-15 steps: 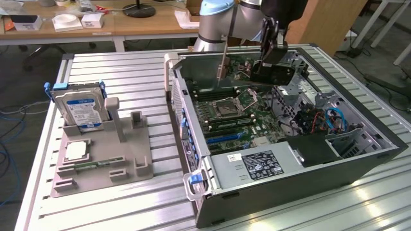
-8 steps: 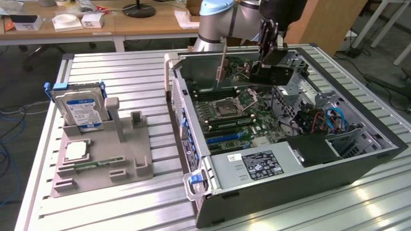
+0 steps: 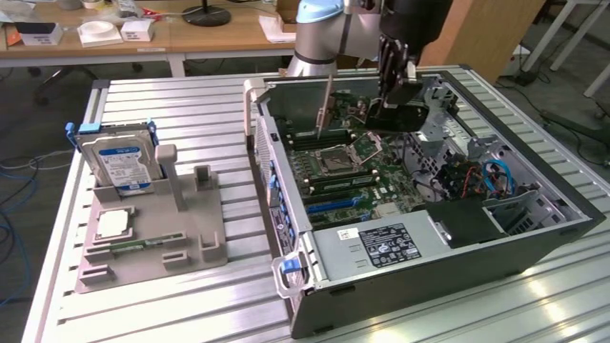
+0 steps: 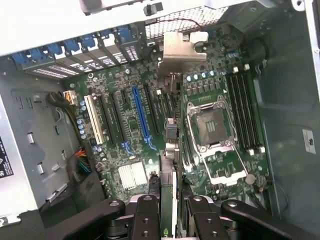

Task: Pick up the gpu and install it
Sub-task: 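Insert the gpu into the slot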

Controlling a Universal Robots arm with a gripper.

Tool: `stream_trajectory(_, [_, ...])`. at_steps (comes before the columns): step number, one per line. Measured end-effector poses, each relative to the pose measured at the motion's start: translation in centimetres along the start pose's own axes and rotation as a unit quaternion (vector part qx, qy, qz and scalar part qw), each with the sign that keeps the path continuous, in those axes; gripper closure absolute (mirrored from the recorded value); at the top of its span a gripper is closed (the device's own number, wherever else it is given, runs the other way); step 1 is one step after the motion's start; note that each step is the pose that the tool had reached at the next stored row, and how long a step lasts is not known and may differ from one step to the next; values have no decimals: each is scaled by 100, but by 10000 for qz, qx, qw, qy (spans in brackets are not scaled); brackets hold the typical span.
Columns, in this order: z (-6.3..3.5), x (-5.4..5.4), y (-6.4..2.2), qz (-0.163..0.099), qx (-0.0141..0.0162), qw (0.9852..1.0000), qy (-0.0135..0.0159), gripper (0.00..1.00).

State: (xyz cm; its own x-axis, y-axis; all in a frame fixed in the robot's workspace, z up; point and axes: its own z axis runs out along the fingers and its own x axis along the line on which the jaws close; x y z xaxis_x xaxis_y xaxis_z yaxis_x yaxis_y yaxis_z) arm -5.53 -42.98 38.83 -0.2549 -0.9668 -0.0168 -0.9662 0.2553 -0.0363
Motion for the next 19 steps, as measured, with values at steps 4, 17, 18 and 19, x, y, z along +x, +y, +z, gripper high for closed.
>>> stream_trajectory(4, [54,6,20,-154,-17,9999,-1,74])
stream_trajectory(17, [187,13,37,-895,-105,9959,-9,74])
stream_trajectory(18, [199,13,37,-968,-112,9952,-10,74])
stream_trajectory(19, [211,14,38,-1052,-119,9944,-11,74])
